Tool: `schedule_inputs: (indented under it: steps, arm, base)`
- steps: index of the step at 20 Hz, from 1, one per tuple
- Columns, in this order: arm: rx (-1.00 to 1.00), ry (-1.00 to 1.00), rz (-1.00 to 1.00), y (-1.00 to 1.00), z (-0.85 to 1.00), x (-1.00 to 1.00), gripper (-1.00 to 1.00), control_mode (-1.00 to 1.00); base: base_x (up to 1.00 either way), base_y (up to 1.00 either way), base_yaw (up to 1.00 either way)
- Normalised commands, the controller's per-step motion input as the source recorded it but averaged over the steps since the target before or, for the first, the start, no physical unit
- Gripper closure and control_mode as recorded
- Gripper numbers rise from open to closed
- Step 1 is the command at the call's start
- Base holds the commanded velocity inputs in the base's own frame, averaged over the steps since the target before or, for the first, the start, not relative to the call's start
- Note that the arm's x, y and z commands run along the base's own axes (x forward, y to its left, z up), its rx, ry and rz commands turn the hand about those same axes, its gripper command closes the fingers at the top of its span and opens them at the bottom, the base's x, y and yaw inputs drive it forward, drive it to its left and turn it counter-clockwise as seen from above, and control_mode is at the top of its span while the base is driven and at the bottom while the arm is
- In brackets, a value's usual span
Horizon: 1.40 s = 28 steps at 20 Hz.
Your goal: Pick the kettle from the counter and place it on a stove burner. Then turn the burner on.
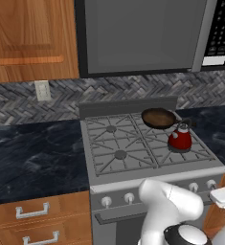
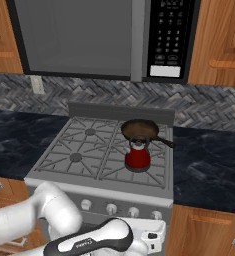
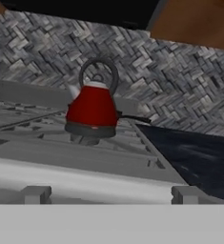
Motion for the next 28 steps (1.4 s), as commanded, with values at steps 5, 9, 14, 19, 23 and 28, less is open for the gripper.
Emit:
schedule_inputs:
  steps: [5, 9, 14, 19, 23, 28]
  arm:
    - [0.00, 0.00, 0.00, -0.45, -0.31, 0.05, -1.00, -1.00]
    - [0.00, 0.00, 0.00, -0.20, -0.30, 0.02, -1.00, -1.00]
    - [0.00, 0.00, 0.00, 0.00, -0.28, 0.00, -1.00, -1.00]
    - [0.00, 0.00, 0.00, 0.00, -0.19, 0.04, -1.00, -1.00]
    - [0.00, 0.00, -0.01, 0.00, -0.01, 0.04, -1.00, -1.00]
    - [0.00, 0.00, -0.03, 0.03, 0.00, 0.01, -1.00, -1.00]
  base:
    - [0.00, 0.00, 0.00]
    - [0.00, 0.00, 0.00]
    - [0.00, 0.00, 0.00]
    - [0.00, 0.00, 0.00]
    - [0.00, 0.00, 0.00]
    - [0.00, 0.00, 0.00]
